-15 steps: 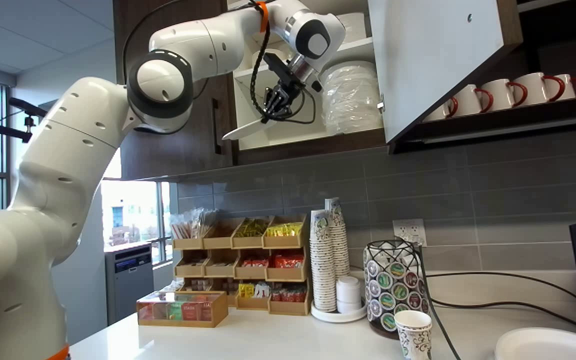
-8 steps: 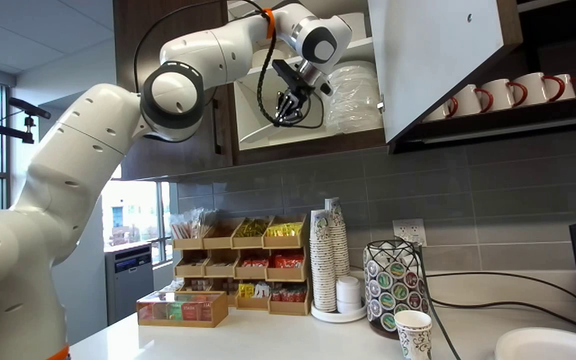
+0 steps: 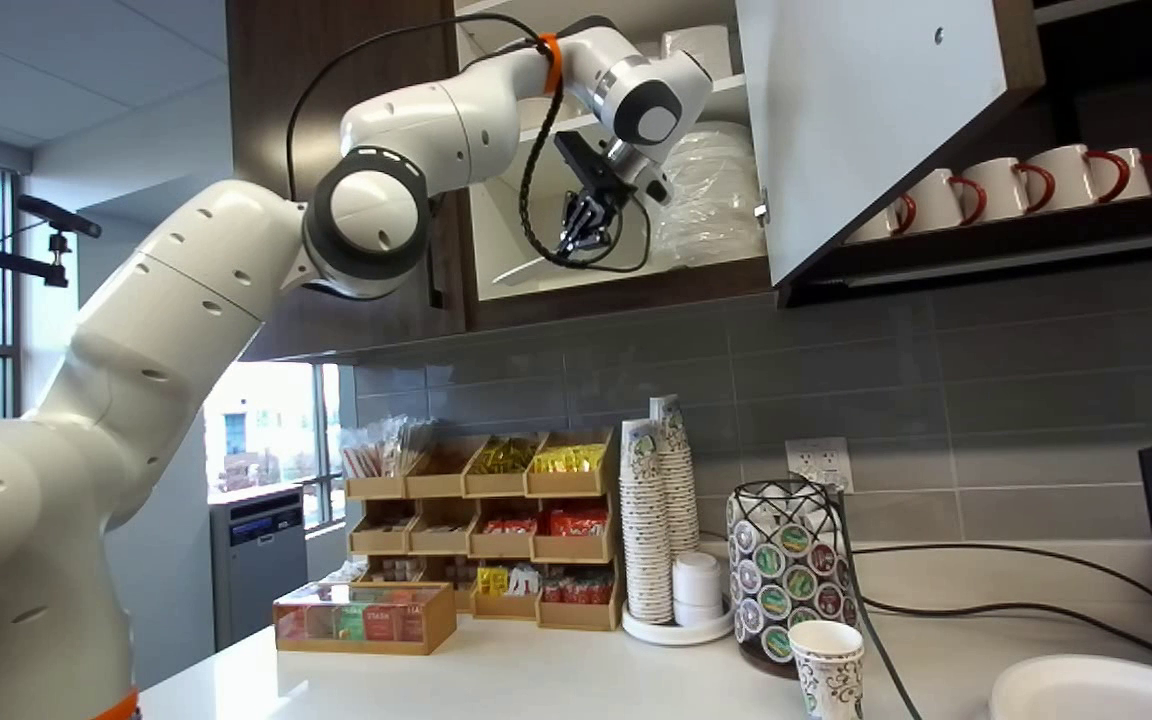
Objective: Remove the two coffee cups from the upper cabinet and put them on the counter then place the white plate on the bottom shelf of the upper cabinet
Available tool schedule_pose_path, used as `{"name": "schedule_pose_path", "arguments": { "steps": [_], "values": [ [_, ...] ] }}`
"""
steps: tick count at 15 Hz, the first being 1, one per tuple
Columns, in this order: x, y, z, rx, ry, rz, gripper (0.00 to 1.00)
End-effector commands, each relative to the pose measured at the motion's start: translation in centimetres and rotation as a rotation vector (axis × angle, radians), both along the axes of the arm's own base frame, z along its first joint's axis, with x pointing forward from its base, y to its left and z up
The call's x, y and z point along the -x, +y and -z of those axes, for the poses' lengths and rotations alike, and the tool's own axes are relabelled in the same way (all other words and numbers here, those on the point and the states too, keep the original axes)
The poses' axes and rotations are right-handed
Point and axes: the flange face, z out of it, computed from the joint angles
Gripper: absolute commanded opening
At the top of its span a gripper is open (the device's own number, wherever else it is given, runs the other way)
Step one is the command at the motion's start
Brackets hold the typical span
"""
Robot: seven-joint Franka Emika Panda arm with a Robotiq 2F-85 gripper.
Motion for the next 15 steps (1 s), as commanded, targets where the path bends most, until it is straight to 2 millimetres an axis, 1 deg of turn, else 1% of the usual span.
{"name": "schedule_pose_path", "arguments": {
  "steps": [1, 7, 9, 10, 11, 13, 14, 15],
  "values": [
    [-1.3, 0.7, 0.3, -0.025, 0.017, 0.041, 0.01],
    [-2.6, 0.9, 0.6, -0.022, -0.009, 0.094, 0.01],
    [-2.9, 0.9, 0.5, -0.020, -0.027, 0.108, 0.30],
    [-2.9, 0.9, 0.5, -0.020, -0.031, 0.110, 0.36],
    [-3.0, 0.8, 0.7, -0.017, -0.034, 0.109, 0.45],
    [-3.0, 0.9, 0.7, -0.017, -0.035, 0.105, 0.58],
    [-2.9, 0.9, 0.6, -0.008, -0.040, 0.104, 0.67],
    [-2.8, 0.8, 0.3, 0.002, -0.044, 0.107, 0.74]
  ]
}}
